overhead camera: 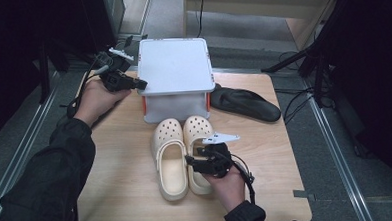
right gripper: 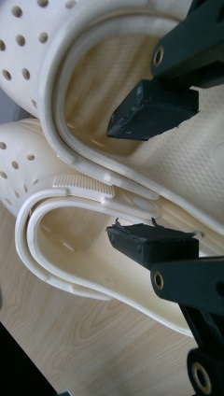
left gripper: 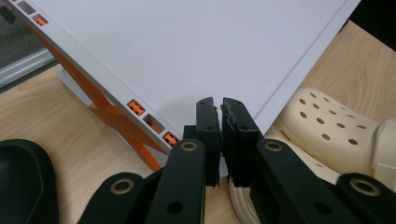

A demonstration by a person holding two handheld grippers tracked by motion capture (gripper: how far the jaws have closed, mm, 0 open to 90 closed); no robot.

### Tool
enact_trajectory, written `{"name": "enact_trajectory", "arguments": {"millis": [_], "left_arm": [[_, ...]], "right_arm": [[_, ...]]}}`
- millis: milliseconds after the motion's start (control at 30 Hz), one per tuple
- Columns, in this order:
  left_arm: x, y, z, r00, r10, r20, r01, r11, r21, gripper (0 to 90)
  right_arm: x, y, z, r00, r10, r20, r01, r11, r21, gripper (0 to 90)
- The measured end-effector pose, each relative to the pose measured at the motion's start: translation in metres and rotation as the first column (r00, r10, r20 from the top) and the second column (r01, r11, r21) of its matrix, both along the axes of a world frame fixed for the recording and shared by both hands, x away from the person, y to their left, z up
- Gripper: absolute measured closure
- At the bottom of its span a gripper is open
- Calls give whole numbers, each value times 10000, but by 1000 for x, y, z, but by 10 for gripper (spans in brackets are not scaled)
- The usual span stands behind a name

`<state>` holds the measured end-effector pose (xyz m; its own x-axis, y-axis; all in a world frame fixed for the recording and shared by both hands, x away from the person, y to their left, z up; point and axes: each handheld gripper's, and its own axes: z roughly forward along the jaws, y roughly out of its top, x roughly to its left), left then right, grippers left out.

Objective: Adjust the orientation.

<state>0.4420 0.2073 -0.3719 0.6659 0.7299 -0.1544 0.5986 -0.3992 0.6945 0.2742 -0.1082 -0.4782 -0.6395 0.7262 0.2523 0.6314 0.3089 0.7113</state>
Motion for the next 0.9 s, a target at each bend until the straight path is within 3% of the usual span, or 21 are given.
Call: {"name": "enact_trajectory", "arguments": {"millis": [233,567,700,900], "left_arm": [[-1,1,-1,9999,77,71,-77,10000,-47,857],[-2,-1,-1,9999,81,134,-82,10000,28,848],[-2,-1,-1,9999,79,151,-79,10000,49,849],[-3,-2,-1,9998,62,205,-65,9999,117,840]], "right_arm": [[8,14,-8,9996,-210,-206,209,9998,-30,430],[18,38,-19,9978,-638,155,651,9916,-1120,419],[23,39,-23,9966,-820,-108,809,9933,-820,455],[22,39,-20,9955,-944,-110,929,9910,-968,514]]}}
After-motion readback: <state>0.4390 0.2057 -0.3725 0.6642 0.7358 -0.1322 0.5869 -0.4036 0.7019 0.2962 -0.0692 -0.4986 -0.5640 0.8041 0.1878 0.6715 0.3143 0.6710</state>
